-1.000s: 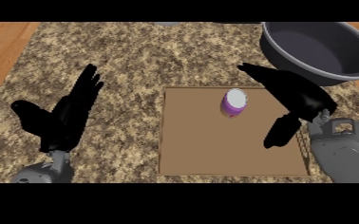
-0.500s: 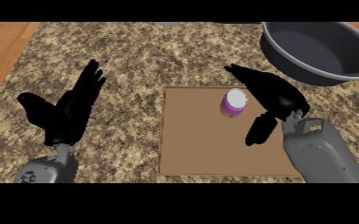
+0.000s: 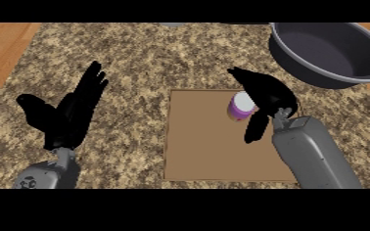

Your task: Pick the can from the tray and place it in the pot

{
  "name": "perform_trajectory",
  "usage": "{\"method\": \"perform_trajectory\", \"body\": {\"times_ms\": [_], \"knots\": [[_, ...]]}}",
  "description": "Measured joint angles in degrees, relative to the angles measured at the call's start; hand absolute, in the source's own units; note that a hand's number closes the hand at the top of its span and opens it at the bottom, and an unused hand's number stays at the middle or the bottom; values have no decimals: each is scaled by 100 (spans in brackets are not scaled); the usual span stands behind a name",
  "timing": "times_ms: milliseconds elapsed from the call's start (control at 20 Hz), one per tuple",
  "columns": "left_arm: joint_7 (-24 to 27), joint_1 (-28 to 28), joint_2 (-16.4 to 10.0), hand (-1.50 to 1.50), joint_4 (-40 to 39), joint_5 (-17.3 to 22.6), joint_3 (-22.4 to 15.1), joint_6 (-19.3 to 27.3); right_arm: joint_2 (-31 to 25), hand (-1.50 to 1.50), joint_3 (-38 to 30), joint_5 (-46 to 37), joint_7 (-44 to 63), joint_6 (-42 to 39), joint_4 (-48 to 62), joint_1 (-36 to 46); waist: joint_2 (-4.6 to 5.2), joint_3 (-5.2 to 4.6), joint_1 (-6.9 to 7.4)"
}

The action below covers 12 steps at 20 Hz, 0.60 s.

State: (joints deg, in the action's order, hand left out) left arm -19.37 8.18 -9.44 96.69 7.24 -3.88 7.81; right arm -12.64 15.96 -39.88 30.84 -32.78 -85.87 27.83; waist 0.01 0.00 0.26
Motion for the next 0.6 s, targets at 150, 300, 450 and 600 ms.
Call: {"method": "perform_trajectory", "body": {"times_ms": [150, 300, 450, 600], "knots": [[95, -32, 95, 0, -75, -71, 6, -17, 12, -150, 47, -217, -225, 10, 228, -16, 1, 0, -3], [96, -28, 123, 0, -77, -90, 49, -50, 119, -150, 119, -469, -229, 40, 526, 38, 1, 0, -1], [124, -97, 184, 0, -40, -145, 35, -64, 132, -150, 135, -669, -309, 26, 754, 48, 1, 0, -2], [-47, -70, 140, 0, 115, -104, 130, -113, 155, -150, 82, -869, -532, 150, 1218, 181, 2, 0, 8]]}}
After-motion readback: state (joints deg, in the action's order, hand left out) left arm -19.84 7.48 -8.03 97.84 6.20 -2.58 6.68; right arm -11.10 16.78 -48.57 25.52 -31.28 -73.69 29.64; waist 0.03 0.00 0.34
